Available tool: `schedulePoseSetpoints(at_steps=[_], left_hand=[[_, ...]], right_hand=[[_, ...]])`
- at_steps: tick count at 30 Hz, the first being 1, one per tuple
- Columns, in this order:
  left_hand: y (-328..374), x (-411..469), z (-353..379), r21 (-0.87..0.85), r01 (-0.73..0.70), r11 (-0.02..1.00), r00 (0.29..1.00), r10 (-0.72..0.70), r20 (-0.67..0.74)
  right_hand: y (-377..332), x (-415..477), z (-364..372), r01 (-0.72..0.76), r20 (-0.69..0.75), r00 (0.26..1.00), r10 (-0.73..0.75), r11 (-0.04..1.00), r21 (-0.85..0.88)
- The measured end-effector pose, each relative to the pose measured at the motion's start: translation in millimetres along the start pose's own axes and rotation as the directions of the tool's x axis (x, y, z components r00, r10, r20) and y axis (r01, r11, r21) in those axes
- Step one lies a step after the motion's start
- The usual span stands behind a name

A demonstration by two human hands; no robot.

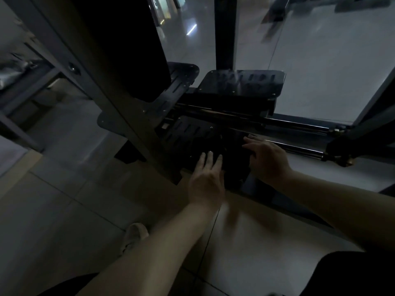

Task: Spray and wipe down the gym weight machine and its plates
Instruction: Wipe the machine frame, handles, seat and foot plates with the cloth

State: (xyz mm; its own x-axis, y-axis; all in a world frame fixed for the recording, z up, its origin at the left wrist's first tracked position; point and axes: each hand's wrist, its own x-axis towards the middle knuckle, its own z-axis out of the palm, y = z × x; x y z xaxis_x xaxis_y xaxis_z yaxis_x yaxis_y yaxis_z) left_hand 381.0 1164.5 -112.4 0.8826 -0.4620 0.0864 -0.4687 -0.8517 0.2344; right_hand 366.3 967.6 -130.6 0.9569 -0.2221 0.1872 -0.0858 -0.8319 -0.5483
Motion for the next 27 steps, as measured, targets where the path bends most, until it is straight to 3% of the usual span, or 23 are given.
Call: schedulePoseSetpoints(at_steps=[3, 5, 8, 11, 13, 16, 19, 21, 24, 27], left_hand=[[-26.8, 35.8, -2.7, -0.121, 0.057, 0.991, 0.998, -0.056, 0.010], [-42.8, 78.8, -4.8, -0.045, 0.227, 0.973, 0.974, -0.225, 0.040], [-63.2, 141.6, -10.4, 0.146, 0.499, 0.854, 0.850, -0.515, 0.108], [-78.2, 179.0, -10.5, 0.189, 0.566, 0.802, 0.799, -0.591, 0.115], [-75.8, 187.8, -3.8, 0.161, 0.506, 0.848, 0.851, -0.521, 0.071], [-44.7, 176.2, 7.8, 0.016, 0.195, 0.981, 0.978, -0.196, 0.076], [-6.9, 141.5, 14.7, -0.106, -0.103, 0.989, 0.986, 0.115, 0.118], [-4.1, 122.0, 15.0, -0.172, -0.136, 0.976, 0.981, 0.156, 0.113], [-28.7, 133.8, 9.5, -0.069, 0.005, 0.998, 0.992, 0.003, 0.125], [-59.3, 170.3, -6.8, 0.091, 0.370, 0.925, 0.914, -0.380, 0.142]], right_hand=[[2.4, -0.4, 6.0, 0.034, -0.026, 0.999, -0.034, 0.999, -0.018], [6.6, 0.7, 7.5, 0.049, -0.037, 0.998, -0.050, 0.998, -0.030], [7.1, 1.1, 7.3, 0.053, -0.043, 0.998, -0.054, 0.998, -0.032], [5.8, 0.6, 7.1, 0.067, -0.045, 0.997, -0.068, 0.997, -0.030], [8.9, 3.0, 8.4, 0.066, -0.075, 0.995, -0.068, 0.998, -0.020], [9.0, 3.3, 9.2, 0.055, -0.119, 0.991, -0.056, 0.998, -0.016], [5.2, -0.4, 8.6, 0.066, -0.131, 0.989, -0.070, 0.997, -0.034], [4.8, -3.2, 8.8, 0.067, -0.121, 0.990, -0.073, 0.996, -0.053], [5.2, -3.0, 9.1, 0.074, -0.097, 0.992, -0.080, 0.996, -0.058], [4.8, 1.0, 5.0, 0.078, -0.053, 0.995, -0.081, 0.996, -0.045]])
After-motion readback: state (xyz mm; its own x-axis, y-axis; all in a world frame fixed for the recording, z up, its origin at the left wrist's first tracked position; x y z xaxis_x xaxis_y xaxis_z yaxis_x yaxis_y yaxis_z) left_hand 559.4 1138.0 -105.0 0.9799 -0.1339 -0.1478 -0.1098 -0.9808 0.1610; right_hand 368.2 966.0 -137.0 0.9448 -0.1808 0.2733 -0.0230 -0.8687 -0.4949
